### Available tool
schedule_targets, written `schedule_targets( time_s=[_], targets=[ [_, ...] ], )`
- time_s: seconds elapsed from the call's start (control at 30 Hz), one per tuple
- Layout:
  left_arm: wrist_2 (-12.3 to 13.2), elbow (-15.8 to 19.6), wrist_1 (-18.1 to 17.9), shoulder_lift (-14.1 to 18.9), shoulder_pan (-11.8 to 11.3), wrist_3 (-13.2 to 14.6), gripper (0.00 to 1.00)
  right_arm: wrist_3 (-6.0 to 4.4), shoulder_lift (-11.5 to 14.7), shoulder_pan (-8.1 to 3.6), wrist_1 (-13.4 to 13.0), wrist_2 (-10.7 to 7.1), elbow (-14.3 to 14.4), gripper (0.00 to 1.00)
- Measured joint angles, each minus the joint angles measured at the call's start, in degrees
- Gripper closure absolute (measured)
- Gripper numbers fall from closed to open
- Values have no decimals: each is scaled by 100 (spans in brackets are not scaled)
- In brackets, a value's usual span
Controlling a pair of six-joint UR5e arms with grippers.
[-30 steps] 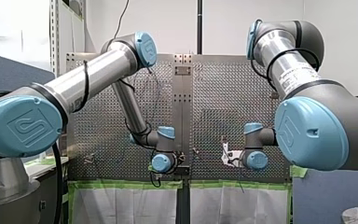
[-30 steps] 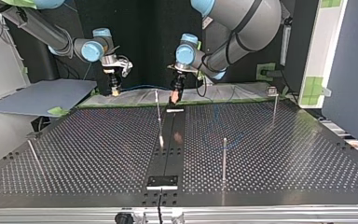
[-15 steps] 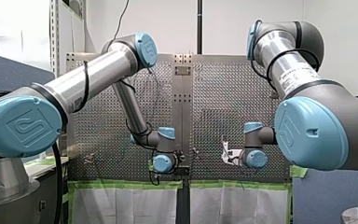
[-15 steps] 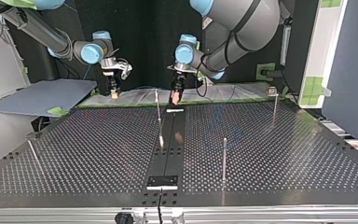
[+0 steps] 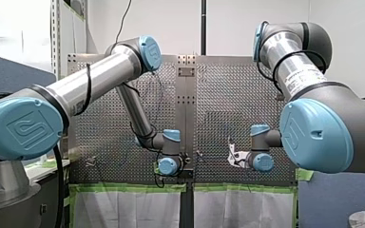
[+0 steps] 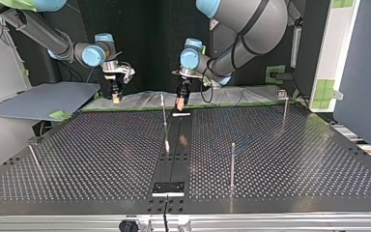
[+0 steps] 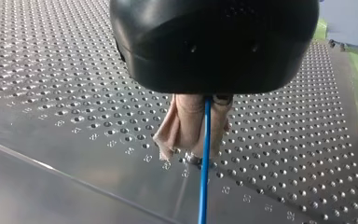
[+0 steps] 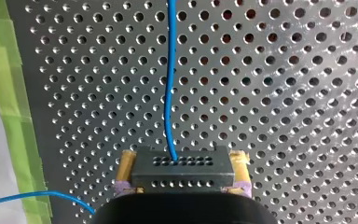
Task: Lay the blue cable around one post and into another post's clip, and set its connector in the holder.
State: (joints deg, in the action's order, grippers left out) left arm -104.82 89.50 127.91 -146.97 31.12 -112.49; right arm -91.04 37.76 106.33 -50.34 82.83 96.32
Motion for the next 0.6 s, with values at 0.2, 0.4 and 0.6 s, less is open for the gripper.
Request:
schedule_targets(
  time_s=[0.2,0.4,0.6],
  targets=[
    [7,-11,14,-8,-37,-8,100,12,-7,-20,35,33,-46,99],
    [24,-69,42,-142,-53,1,100,17,-73,-35,55,44,-97,99],
    [33,-145,69,-199,-60,18,100,34,-231,-60,108,42,-192,99]
  ],
)
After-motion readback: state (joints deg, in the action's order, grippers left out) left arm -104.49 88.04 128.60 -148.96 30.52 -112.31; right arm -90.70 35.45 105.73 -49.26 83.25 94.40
